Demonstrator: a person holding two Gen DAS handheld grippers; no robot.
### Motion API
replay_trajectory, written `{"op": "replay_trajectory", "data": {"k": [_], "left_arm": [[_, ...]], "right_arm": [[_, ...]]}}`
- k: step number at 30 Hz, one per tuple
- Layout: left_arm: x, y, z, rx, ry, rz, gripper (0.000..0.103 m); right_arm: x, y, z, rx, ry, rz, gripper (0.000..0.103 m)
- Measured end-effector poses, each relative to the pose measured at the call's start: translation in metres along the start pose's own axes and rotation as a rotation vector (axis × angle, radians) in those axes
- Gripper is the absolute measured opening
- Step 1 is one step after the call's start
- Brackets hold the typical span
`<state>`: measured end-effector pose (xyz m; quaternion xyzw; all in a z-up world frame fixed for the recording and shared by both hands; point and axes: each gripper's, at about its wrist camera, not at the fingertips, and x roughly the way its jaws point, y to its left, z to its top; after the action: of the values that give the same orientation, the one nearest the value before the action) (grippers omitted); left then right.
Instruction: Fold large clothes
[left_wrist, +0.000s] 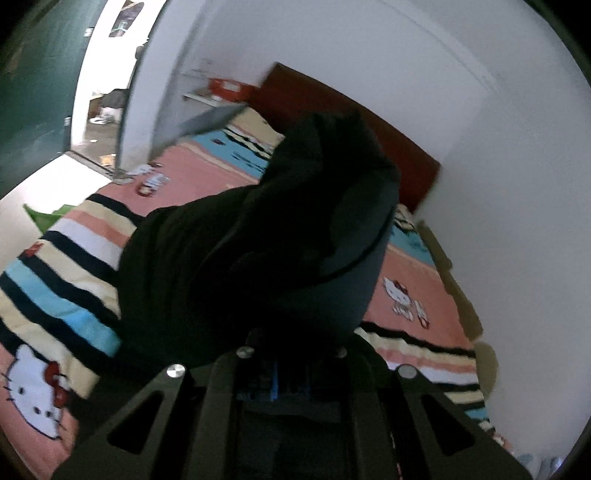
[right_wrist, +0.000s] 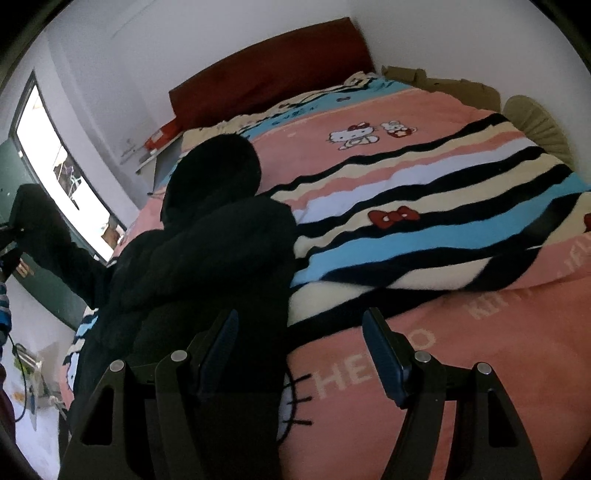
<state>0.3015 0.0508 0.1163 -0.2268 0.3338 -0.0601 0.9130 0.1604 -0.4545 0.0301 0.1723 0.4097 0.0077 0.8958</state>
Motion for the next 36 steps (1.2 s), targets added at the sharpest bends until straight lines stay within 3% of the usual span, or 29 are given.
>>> {"op": "replay_trajectory", "data": {"k": [10, 20, 26, 36], "left_arm": [[0.083, -0.076, -0.071, 0.076, 0.154, -0.026, 0.008], [0.18, -0.076, -0.161, 0.082, 0.334, 0.082, 0.008], [0.197, -0.078, -0.187, 0.112, 0.362, 0.124, 0.008], [0.189, -0.091, -0.195, 0.191, 0.354, 0.177, 0.011]], "right_arm": [[0.005, -0.018, -0.002, -0.002, -0.014, -0.099, 0.069], [0.006, -0.044, 0.0, 0.046, -0.033, -0.189, 0.069], [0.011, -0.047, -0.002, 0.068, -0.019, -0.189, 0.069], [0.013, -0.043, -0.004, 0.061, -0.012, -0.183, 0.07]]}}
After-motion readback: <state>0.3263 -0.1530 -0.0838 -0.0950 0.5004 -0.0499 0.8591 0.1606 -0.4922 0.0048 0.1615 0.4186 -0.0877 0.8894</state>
